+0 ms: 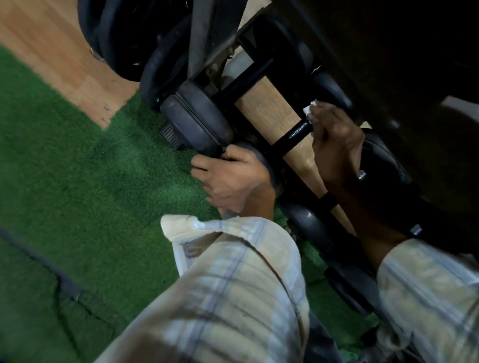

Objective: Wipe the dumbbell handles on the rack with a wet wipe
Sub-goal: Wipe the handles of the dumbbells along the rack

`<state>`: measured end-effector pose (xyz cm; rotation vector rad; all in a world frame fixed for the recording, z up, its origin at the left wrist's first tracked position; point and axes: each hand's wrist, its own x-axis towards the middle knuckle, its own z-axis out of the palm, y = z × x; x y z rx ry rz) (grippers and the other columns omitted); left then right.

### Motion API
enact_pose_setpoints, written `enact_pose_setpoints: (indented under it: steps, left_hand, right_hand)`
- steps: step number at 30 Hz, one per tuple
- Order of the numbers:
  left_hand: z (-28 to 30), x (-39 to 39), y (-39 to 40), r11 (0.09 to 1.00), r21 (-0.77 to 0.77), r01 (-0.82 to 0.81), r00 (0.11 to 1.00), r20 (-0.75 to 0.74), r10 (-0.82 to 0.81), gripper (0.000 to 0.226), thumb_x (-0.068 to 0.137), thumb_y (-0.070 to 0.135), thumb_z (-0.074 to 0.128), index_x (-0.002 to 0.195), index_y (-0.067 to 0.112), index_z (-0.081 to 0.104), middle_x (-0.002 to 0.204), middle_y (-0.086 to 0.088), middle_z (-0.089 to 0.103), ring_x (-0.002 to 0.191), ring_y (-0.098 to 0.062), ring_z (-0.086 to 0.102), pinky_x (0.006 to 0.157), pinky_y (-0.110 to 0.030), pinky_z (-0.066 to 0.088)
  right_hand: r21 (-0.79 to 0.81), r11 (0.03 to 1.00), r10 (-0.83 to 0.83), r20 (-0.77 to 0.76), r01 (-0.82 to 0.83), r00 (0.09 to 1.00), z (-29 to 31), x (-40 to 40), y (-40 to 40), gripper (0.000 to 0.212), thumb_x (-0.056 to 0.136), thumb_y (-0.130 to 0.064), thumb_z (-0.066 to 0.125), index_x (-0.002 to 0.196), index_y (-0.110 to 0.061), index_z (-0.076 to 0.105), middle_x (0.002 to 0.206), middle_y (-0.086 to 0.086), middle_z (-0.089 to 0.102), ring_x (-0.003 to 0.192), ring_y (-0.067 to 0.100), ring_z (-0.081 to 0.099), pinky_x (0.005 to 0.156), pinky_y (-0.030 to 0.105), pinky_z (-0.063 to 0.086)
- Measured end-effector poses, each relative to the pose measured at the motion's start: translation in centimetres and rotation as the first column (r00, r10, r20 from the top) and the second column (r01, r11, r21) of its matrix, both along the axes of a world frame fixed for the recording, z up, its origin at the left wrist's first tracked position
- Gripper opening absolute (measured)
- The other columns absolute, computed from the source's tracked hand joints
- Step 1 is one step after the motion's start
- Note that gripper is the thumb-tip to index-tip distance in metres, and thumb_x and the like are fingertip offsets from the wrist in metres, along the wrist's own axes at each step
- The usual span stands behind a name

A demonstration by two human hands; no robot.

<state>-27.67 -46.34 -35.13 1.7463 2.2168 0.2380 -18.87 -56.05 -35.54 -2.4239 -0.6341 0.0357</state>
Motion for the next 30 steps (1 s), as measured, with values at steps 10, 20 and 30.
enact_pose_setpoints:
  steps: [10,20,30]
  left_hand:
    - [0.0,0.1,0.0,1.000,-0.007,-0.018,1.000,0.000,0.018,0.043,0.079,0.036,0.045,0.110,0.006,0.050,0.105,-0.016,0.056,0.088,-0.042,0.063,0.069,-0.048,0.048]
    - [0.0,0.0,0.0,1.000,-0.004,-0.008,1.000,0.005,0.008,0.048,0.078,0.038,0.040,0.111,0.004,0.051,0.105,-0.017,0.056,0.086,-0.043,0.063,0.069,-0.049,0.049]
    - [0.1,0.1,0.0,1.000,-0.011,-0.010,1.000,-0.018,0.010,0.046,0.079,0.038,0.043,0.110,0.006,0.050,0.105,-0.016,0.056,0.085,-0.042,0.063,0.068,-0.048,0.048]
  right_hand:
    - [0.076,0.929,0.369,-0.164,-0.361,0.915,-1.8,-2.1,-1.4,0.024,0.092,0.001,0.066,0.110,-0.009,0.078,0.118,0.002,0.073,0.110,0.016,0.068,0.099,0.023,0.049]
    - [0.015,0.914,-0.402,-0.105,0.405,0.910,-0.6,-2.3,1.2,0.026,0.095,-0.014,0.063,0.116,-0.009,0.077,0.112,-0.003,0.073,0.100,0.007,0.066,0.093,0.018,0.049]
    - [0.015,0.403,0.157,-0.986,0.915,-0.053,-1.8,2.1,0.5,0.020,0.053,-0.008,0.078,0.068,-0.010,0.064,0.071,0.000,0.049,0.067,0.015,0.048,0.063,0.026,0.037]
